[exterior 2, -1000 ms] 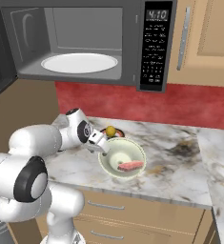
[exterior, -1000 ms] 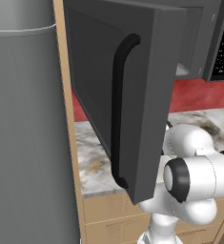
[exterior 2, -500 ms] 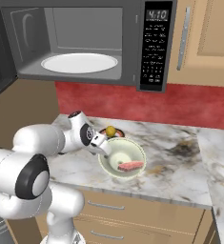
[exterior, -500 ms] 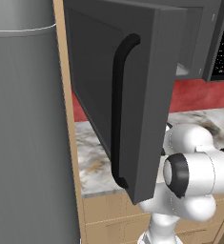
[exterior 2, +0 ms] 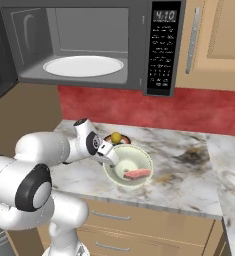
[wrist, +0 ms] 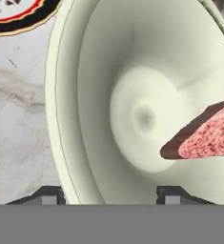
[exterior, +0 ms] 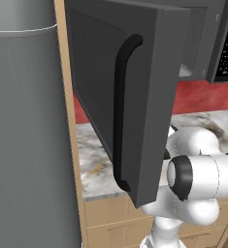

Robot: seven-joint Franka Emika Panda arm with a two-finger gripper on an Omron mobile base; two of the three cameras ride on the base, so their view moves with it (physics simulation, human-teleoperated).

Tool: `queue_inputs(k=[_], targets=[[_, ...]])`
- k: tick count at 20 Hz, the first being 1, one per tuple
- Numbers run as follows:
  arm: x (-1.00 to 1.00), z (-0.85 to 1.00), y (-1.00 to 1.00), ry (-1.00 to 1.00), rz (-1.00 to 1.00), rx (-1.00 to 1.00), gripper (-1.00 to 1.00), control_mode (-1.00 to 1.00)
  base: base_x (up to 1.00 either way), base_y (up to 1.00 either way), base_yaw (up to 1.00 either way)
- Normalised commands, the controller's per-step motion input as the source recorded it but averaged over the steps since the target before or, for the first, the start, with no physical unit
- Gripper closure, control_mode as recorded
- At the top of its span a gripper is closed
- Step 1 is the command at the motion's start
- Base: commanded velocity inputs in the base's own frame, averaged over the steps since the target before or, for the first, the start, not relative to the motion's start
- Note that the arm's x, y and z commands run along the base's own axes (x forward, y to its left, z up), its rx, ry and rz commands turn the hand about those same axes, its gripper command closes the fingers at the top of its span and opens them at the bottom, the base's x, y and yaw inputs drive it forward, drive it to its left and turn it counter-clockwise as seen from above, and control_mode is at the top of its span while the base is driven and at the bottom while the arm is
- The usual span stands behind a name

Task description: Remove the pear from the bowl and place it on the small plate. Then place the bowl with only the steak in the microwave, close the door, and press the start button to microwave the steak.

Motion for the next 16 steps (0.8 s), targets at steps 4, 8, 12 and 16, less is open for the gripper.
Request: queue_inputs(k=[4, 8, 12, 16], targets=[[-0.07, -0.01, -0.15, -0.02, 0.0, 0.0, 1.0, -1.0, 0.0, 0.0, 0.0], [-0.01, 0.0, 0.0, 0.0, 0.0, 0.0, 1.0, -1.0, 0.0, 0.0, 0.0], [-0.02, 0.0, 0.09, 0.0, 0.0, -0.04, 1.0, -1.0, 0.0, 0.0, 0.0], [-0.13, 0.25, 0.32, -0.04, 0.03, -0.21, 1.0, -1.0, 0.0, 0.0, 0.0]])
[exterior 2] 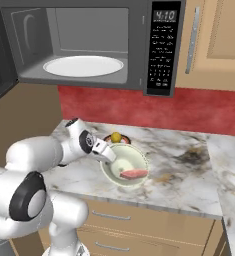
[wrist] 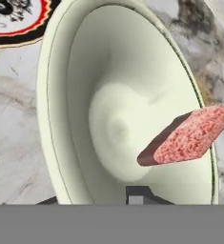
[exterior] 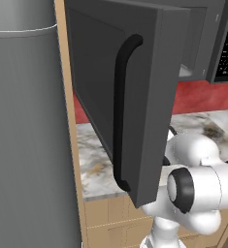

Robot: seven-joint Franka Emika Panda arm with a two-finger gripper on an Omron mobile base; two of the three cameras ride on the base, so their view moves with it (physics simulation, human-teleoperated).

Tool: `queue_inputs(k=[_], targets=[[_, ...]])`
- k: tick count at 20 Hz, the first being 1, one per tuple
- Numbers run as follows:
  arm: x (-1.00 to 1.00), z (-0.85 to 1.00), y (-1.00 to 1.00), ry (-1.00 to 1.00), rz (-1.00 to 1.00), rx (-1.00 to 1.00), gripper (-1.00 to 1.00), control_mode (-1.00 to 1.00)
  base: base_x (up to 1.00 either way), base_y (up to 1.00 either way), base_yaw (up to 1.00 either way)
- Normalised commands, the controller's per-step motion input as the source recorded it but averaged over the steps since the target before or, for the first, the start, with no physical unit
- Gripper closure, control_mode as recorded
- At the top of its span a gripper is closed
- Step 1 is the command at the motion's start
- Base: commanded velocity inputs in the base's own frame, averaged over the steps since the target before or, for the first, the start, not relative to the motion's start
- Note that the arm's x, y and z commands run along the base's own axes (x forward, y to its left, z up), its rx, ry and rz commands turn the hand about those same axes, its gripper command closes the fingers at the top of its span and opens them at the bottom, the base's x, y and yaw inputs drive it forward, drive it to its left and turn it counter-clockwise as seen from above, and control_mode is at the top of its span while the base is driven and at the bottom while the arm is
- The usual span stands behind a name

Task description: Remove the pear from the bowl and place it on the small plate. Then place the bowl with only the steak in the microwave, close the door, and press the start button to microwave the steak.

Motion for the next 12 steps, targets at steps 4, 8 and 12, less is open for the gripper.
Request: queue_inputs(k=[4, 8, 12], targets=[[-0.23, 0.24, 0.25, -0.04, 0.07, -0.29, 1.0, -1.0, 0.0, 0.0, 0.0], [-0.02, -0.05, -0.01, 0.02, 0.0, -0.04, 1.0, -1.0, 0.0, 0.0, 0.0], [-0.23, 0.19, -0.18, -0.08, 0.0, -0.14, 1.0, -1.0, 0.0, 0.0, 0.0]])
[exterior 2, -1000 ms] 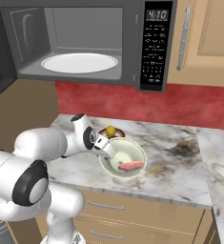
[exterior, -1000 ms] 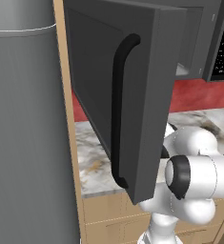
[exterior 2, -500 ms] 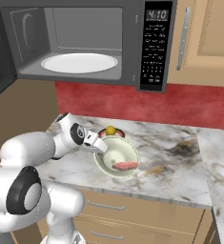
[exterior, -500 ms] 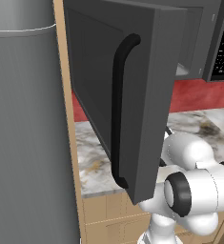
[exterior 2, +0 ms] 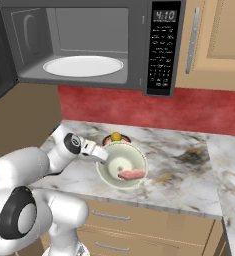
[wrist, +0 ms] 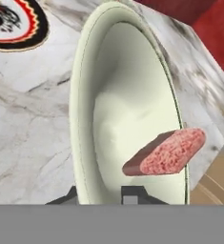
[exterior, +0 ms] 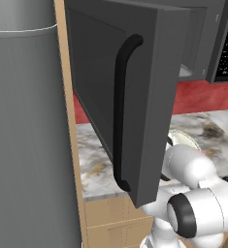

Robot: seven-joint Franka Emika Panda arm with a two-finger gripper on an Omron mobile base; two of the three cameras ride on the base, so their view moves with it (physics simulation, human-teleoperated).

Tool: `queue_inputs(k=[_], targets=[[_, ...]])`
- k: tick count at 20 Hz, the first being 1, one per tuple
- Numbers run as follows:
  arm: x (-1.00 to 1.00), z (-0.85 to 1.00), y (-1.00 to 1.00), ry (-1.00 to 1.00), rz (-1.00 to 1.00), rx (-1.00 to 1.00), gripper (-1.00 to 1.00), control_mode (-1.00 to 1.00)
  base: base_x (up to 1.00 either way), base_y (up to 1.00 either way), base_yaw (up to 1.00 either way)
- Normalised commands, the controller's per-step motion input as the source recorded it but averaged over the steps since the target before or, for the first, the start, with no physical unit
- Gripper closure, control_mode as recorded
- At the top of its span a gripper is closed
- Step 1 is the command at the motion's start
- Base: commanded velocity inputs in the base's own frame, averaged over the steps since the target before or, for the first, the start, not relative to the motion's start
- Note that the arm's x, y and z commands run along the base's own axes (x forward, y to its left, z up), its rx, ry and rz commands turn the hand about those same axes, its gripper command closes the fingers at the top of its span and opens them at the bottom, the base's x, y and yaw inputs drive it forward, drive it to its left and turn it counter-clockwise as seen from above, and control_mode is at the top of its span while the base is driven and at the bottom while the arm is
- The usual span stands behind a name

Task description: Remove the pear from the bowl and place it on the small plate. Then place the bowl with only the steak in the microwave, close the door, and press the start button to microwave the steak.

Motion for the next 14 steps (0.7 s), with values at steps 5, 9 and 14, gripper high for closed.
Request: queue_inputs(k=[5, 9, 14], targets=[[-0.05, 0.97, -0.58, -0.01, 0.1, -0.14, 1.0, -1.0, 0.0, 0.0, 0.0], [-0.14, 0.78, -0.22, 0.01, 0.16, -0.22, 1.0, -1.0, 0.0, 0.0, 0.0], [0.0, 0.39, -0.01, 0.17, 0.19, -0.27, 1.0, -1.0, 0.0, 0.0, 0.0]])
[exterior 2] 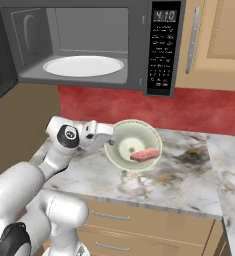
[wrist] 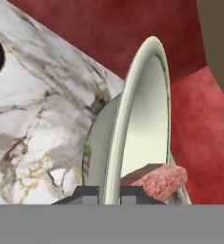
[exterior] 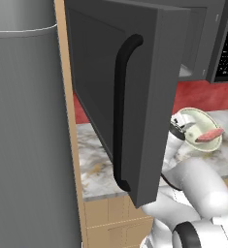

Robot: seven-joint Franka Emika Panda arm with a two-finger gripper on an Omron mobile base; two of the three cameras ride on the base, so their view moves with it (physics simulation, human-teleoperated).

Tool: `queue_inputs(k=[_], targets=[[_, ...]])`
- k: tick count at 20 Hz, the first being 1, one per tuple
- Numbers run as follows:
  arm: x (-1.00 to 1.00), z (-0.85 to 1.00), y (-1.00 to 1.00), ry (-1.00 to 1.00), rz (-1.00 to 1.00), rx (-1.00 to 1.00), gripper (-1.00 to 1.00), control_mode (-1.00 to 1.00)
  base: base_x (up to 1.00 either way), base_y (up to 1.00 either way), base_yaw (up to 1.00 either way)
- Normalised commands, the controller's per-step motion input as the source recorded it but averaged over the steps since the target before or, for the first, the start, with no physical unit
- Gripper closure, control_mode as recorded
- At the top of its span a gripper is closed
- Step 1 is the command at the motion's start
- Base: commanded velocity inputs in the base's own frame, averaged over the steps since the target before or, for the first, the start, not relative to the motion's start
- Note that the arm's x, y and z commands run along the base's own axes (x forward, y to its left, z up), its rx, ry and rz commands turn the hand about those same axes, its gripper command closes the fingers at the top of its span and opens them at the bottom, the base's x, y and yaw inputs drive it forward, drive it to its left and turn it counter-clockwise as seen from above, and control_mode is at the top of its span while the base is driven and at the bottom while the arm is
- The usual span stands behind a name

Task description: Remove the pear from the bowl and place it on the small plate. Then place the bowl with only the steak in the microwave, close the door, and press the start button to microwave the steak.

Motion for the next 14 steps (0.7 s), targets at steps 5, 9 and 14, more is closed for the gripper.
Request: queue_inputs(k=[5, 9, 14], targets=[[-0.04, 0.07, -0.08, 0.23, 0.24, -0.32, 1.0, -1.0, 0.0, 0.0, 0.0], [-0.21, 0.12, -0.07, 0.22, 0.23, -0.22, 1.0, -1.0, 0.0, 0.0, 0.0], [-0.11, 0.0, 0.07, 0.01, 0.17, -0.04, 1.0, -1.0, 0.0, 0.0, 0.0]])
